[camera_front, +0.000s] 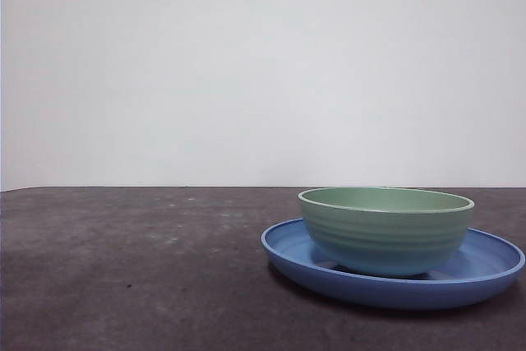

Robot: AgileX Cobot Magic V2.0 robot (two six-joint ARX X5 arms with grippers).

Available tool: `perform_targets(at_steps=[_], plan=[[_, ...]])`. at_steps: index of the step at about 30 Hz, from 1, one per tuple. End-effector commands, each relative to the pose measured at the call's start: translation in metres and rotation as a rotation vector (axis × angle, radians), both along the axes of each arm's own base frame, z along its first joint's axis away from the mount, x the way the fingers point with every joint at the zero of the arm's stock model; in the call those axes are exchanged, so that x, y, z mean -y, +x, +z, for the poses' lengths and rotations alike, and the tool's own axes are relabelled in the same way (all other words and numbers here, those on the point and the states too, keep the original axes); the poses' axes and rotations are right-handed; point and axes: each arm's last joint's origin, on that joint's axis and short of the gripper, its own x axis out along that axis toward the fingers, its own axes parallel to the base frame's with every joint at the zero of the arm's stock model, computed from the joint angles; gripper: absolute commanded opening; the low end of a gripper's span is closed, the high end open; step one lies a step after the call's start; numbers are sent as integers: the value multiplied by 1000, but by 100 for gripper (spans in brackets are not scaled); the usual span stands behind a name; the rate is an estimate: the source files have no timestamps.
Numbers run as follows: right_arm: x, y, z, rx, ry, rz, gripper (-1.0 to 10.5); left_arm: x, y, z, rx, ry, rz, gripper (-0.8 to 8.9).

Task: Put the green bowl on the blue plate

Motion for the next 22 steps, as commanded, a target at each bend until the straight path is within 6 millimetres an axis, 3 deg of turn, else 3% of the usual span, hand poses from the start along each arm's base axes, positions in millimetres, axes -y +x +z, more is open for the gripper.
perform_targets(at_steps=[1,5,9,16,22], plan=[[0,2,0,-44,-8,9,597,0,0,3,21,-1,-8,594],[0,10,-9,-156,-11,10,594,0,0,3,21,-2,-7,594],[0,25,-20,-244,-33,-4,521,0,0,3,20,-2,-7,594],[1,54,-43,-378,-83,1,501,0,0,3,20,-2,-7,594],[3,81,-66,-460,-159,-8,373,0,0,3,20,-2,-7,594]])
